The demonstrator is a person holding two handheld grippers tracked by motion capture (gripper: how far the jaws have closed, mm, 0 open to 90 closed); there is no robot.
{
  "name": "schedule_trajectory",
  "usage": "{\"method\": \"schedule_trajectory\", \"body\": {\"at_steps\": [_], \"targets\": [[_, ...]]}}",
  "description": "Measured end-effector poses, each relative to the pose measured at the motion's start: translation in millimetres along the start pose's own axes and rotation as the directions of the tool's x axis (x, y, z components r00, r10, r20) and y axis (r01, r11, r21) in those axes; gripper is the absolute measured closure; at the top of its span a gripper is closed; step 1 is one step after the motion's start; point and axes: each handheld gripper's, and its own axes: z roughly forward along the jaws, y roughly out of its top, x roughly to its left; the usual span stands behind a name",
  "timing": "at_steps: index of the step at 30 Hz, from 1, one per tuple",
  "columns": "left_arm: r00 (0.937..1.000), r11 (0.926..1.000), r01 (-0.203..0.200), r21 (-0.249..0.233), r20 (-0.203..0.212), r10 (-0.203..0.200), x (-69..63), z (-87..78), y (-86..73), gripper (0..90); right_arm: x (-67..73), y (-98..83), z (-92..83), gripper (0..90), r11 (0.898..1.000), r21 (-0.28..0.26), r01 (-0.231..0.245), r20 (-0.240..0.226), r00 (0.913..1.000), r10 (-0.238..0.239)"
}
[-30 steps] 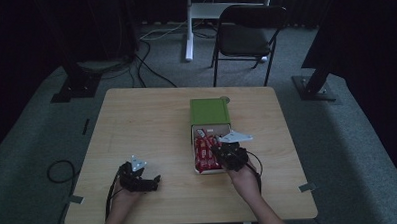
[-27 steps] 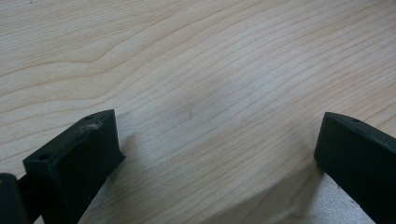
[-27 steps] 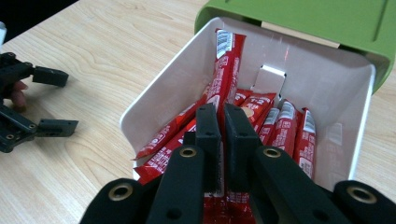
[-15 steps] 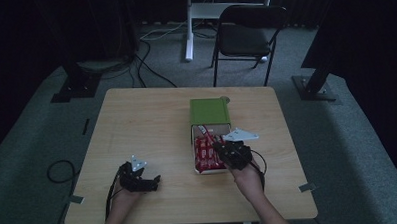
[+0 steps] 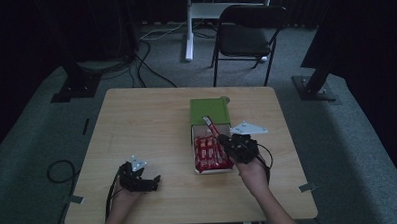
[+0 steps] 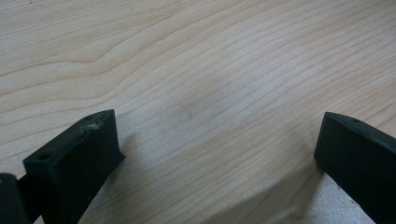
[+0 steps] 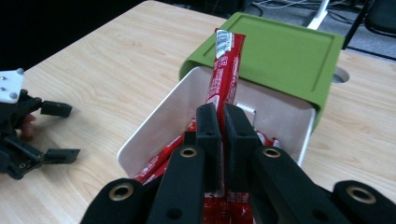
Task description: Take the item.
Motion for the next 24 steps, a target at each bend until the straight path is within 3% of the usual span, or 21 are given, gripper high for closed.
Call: {"method": "schedule_trajectory", "body": {"at_steps": [24], "targets": [[1.0, 1.0, -0.002, 0.001, 0.0, 0.002, 0.1, -0.1, 0.0, 1.0, -41.0, -6.7, -15.6, 85.8, 0.998, -0.03, -0.051, 0.106, 0.9929, 0.054]]}}
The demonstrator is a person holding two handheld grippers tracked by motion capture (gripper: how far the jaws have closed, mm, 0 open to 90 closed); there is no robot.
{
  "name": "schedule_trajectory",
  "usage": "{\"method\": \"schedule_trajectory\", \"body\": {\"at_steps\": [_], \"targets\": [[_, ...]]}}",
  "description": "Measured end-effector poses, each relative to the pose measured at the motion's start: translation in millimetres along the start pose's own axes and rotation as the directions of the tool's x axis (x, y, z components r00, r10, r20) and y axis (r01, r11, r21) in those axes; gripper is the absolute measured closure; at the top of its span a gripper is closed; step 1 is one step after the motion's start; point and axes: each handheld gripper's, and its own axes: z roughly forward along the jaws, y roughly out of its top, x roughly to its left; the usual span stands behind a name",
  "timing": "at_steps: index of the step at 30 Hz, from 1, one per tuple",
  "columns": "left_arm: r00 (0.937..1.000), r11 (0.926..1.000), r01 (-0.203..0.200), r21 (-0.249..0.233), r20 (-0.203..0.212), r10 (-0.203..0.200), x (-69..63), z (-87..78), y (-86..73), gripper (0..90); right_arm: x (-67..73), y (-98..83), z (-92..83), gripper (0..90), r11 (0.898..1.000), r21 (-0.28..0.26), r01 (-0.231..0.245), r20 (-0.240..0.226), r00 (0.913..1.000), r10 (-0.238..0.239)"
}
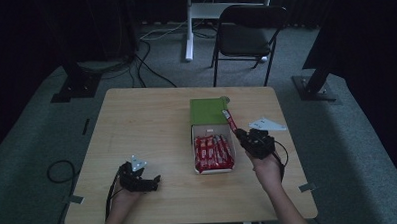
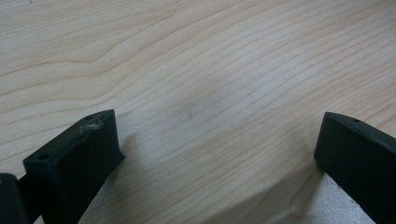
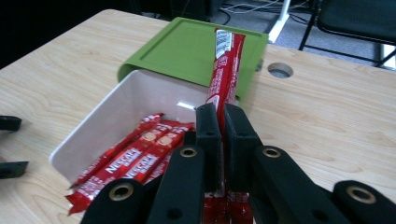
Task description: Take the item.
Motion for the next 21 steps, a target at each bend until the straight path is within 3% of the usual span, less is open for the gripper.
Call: {"method": "schedule_trajectory", "body": {"at_steps": [11, 21], "targets": [[1.0, 1.0, 0.0, 0.0, 0.0, 0.0, 0.0, 0.0, 0.0, 1.0, -22.5, -8.2, -5.7, 85.8, 1.0, 0.001, -0.022, 0.066, 0.9976, 0.022], [1.0, 1.0, 0.0, -0.001, 0.0, 0.0, 0.0, 0.0, 0.0, 1.0, -51.2, -23.4, -11.1, 85.8, 0.998, -0.004, -0.064, 0.142, 0.9877, 0.064]]}}
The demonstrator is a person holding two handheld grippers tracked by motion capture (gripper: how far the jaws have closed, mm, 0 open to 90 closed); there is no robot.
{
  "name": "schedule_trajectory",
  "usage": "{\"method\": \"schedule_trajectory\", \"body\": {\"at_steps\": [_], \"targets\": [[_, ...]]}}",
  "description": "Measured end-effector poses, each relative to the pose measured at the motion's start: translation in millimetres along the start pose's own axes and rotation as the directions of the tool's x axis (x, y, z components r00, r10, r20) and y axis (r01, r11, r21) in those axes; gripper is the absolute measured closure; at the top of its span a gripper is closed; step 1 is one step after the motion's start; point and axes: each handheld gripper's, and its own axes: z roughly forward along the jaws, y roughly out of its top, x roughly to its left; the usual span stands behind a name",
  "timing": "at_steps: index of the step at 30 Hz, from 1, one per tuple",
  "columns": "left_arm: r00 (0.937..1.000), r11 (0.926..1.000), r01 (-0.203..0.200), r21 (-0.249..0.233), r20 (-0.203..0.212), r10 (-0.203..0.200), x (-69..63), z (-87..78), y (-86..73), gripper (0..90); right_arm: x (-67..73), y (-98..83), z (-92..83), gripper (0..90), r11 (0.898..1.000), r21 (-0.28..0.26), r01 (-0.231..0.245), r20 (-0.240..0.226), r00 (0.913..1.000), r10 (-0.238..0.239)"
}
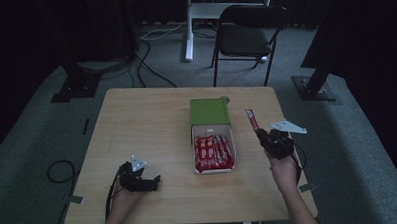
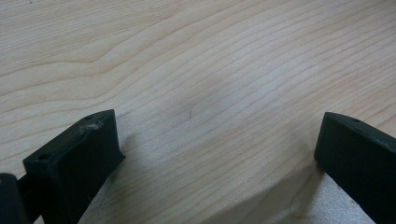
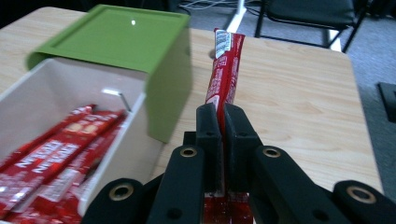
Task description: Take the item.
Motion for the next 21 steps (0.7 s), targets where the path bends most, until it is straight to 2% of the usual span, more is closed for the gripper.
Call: {"method": "schedule_trajectory", "body": {"at_steps": [10, 21], "targets": [[1.0, 1.0, 0.0, 0.0, 0.0, 0.0, 0.0, 0.0, 0.0, 1.0, -26.2, -21.9, 4.9, 85.8, 0.999, 0.028, -0.036, 0.076, 0.9965, 0.033], [1.0, 1.0, 0.0, 0.0, 0.0, 0.0, 0.0, 0.0, 0.0, 1.0, -55.8, -50.4, 18.4, 85.7, 0.993, 0.073, -0.09, 0.17, 0.9825, 0.076]]}}
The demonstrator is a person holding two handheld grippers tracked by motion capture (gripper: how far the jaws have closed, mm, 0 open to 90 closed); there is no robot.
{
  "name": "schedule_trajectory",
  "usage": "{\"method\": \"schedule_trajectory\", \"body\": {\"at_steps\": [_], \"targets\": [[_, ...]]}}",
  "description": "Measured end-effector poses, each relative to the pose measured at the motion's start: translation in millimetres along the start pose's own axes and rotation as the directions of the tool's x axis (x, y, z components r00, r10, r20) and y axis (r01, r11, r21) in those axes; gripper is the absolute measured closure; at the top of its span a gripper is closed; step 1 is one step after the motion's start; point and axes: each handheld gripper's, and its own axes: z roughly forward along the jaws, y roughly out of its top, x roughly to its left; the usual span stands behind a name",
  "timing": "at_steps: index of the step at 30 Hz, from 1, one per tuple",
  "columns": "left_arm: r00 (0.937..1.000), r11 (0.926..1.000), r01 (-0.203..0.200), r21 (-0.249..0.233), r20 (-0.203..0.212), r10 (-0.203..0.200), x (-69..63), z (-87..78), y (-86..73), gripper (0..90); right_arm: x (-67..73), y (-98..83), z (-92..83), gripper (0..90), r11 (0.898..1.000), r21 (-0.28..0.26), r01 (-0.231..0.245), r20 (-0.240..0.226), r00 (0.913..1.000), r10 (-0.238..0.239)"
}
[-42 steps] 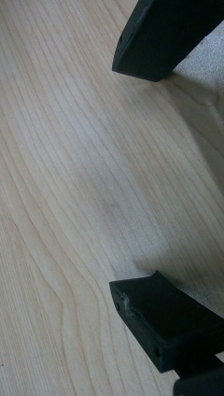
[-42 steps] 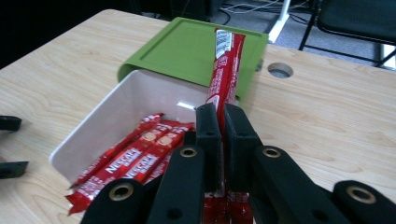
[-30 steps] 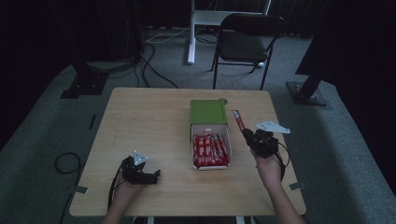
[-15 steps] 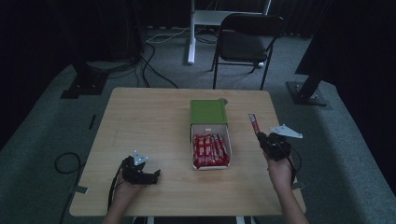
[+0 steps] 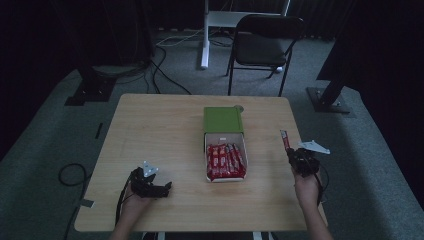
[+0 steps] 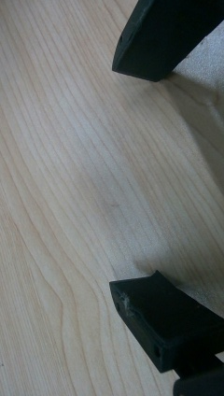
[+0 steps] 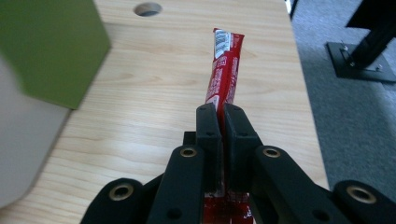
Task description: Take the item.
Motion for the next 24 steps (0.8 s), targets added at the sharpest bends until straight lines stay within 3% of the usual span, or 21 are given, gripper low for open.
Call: {"method": "schedule_trajectory", "body": {"at_steps": [13, 24], "targets": [[1.0, 1.0, 0.0, 0.0, 0.0, 0.0, 0.0, 0.0, 0.0, 1.0, -24.1, -30.2, 14.6, 85.7, 0.997, 0.066, -0.035, 0.065, 0.9974, 0.03], [1.0, 1.0, 0.0, 0.0, 0.0, 0.0, 0.0, 0.0, 0.0, 1.0, -27.9, -50.5, 23.9, 85.7, 0.99, 0.141, -0.033, 0.064, 0.9977, 0.024]]}}
